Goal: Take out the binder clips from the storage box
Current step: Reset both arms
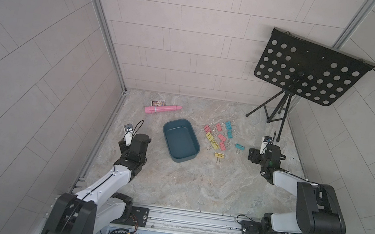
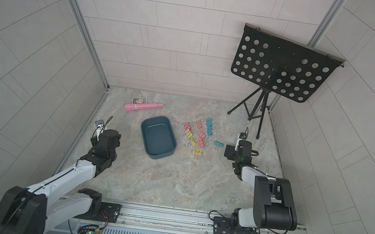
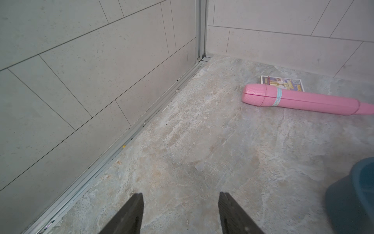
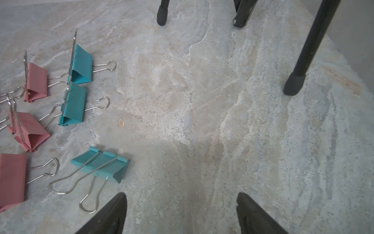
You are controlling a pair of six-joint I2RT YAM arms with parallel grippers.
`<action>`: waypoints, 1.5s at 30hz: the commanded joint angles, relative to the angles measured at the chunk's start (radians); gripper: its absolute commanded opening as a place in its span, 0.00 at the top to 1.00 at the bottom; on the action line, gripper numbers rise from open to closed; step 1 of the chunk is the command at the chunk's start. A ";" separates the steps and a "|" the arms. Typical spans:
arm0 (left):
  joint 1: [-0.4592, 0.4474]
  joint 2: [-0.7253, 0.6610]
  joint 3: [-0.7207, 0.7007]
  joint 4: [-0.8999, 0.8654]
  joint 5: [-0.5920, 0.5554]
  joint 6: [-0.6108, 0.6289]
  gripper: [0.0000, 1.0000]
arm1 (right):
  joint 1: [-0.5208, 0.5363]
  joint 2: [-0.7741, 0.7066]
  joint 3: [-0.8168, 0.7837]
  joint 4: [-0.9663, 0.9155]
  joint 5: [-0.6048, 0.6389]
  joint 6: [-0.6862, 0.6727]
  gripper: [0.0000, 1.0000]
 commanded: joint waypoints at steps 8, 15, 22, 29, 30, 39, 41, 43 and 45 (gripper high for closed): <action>0.012 0.263 0.088 0.279 0.059 0.167 0.33 | 0.007 0.038 -0.156 0.498 0.130 -0.073 0.00; 0.019 0.325 0.063 0.441 0.088 0.267 0.33 | 0.028 0.139 -0.110 0.510 0.127 -0.101 0.00; 0.071 0.449 0.055 0.556 0.178 0.249 0.32 | 0.033 0.139 -0.099 0.497 0.126 -0.106 0.00; 0.122 0.452 0.072 0.518 0.280 0.228 0.25 | 0.032 0.145 -0.097 0.498 0.128 -0.101 0.00; 0.122 0.450 0.072 0.519 0.279 0.228 0.16 | 0.031 0.149 -0.096 0.506 0.133 -0.100 0.00; 0.118 0.447 0.069 0.521 0.278 0.234 0.00 | 0.031 0.142 -0.094 0.488 0.139 -0.095 0.00; 0.119 0.446 0.069 0.521 0.278 0.233 0.00 | 0.030 0.144 -0.094 0.493 0.139 -0.094 0.00; 0.118 0.447 0.070 0.520 0.278 0.233 0.00 | 0.030 0.143 -0.094 0.491 0.139 -0.095 0.00; 0.118 0.447 0.070 0.520 0.278 0.233 0.00 | 0.031 0.144 -0.094 0.492 0.140 -0.094 0.00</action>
